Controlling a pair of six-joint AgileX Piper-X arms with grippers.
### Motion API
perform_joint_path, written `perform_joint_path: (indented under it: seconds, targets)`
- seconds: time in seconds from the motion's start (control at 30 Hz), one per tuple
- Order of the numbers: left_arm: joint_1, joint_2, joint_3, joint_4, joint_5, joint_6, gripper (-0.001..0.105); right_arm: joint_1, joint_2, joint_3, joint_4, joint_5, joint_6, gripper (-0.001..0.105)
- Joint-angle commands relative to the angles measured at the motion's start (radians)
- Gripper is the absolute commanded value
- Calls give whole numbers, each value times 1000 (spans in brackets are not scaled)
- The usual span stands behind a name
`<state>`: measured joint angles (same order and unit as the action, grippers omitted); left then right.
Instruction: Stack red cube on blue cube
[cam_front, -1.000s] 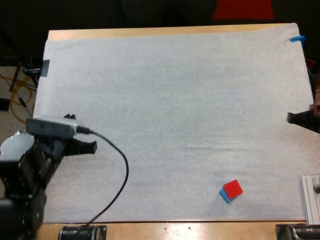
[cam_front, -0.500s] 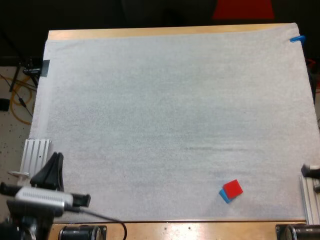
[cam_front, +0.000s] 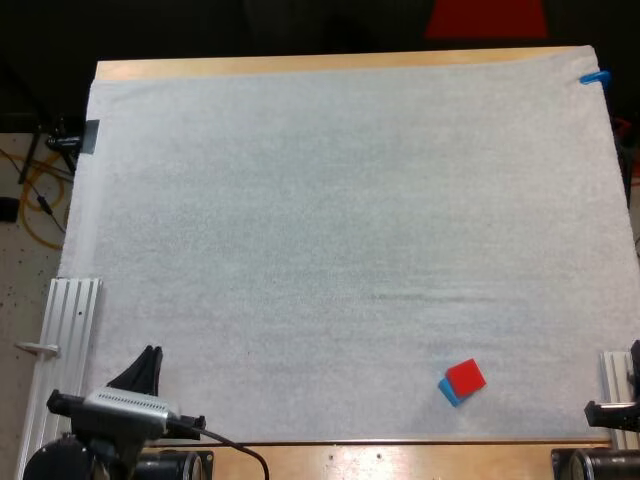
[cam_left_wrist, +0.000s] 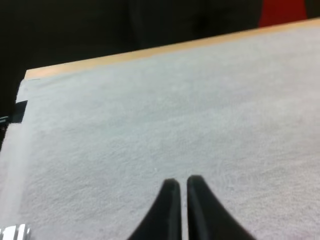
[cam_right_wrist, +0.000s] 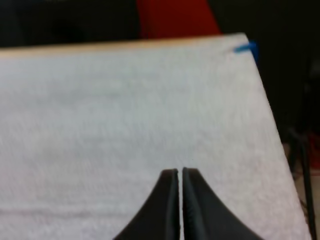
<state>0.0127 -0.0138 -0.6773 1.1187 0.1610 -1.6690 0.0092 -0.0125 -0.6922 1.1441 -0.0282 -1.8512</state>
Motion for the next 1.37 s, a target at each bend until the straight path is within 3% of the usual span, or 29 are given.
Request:
perform_joint_path:
  seconds: [0.0, 0.23, 0.43, 1.33]
  targets:
    - [-1, -141, 9, -21, 1, 2, 0, -6, -36, 9, -18, -8, -20, 0]
    - [-1, -138, 71, -81, -35, 2, 0, -6, -41, 90, -116, -13, -7, 0]
    - [-1, -138, 153, -82, -35, -2, 0, -6, -39, 167, -112, -21, -3, 0]
    - [-1, -138, 162, -100, -38, -2, 0, -6, -38, 174, -131, -19, 24, 0]
